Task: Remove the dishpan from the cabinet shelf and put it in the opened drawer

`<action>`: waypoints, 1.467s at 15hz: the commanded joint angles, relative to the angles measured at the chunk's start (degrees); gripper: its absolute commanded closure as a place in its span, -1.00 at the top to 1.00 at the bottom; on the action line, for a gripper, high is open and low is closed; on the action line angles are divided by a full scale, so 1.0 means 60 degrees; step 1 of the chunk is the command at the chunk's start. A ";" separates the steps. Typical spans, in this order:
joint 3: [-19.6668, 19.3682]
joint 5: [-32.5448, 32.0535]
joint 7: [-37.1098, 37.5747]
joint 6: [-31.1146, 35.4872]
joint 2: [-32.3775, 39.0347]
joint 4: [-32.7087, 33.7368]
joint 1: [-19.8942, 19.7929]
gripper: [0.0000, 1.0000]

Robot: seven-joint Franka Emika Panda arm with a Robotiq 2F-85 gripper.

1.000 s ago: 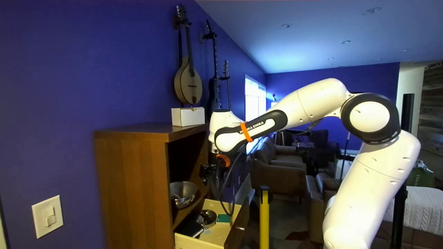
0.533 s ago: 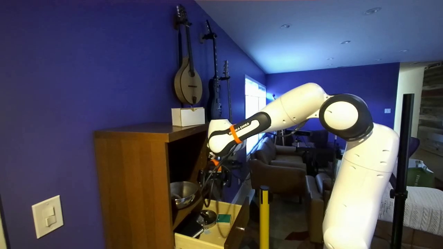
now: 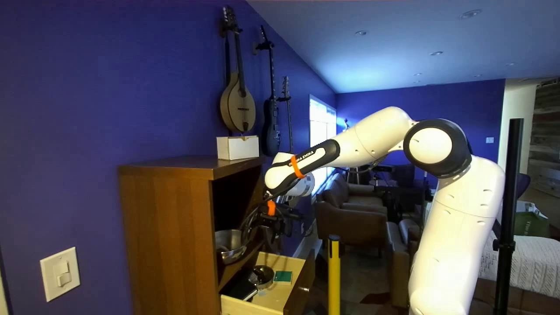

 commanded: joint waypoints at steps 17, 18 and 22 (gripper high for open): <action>0.0233 0.3125 -0.1101 0.3894 0.0772 -0.0820 0.1369 -0.53; 0.0256 0.3048 -0.1002 0.3962 0.0855 -0.0743 0.1348 -0.69; 0.0225 0.2550 -0.0564 0.4026 0.1102 -0.0511 0.1192 -1.00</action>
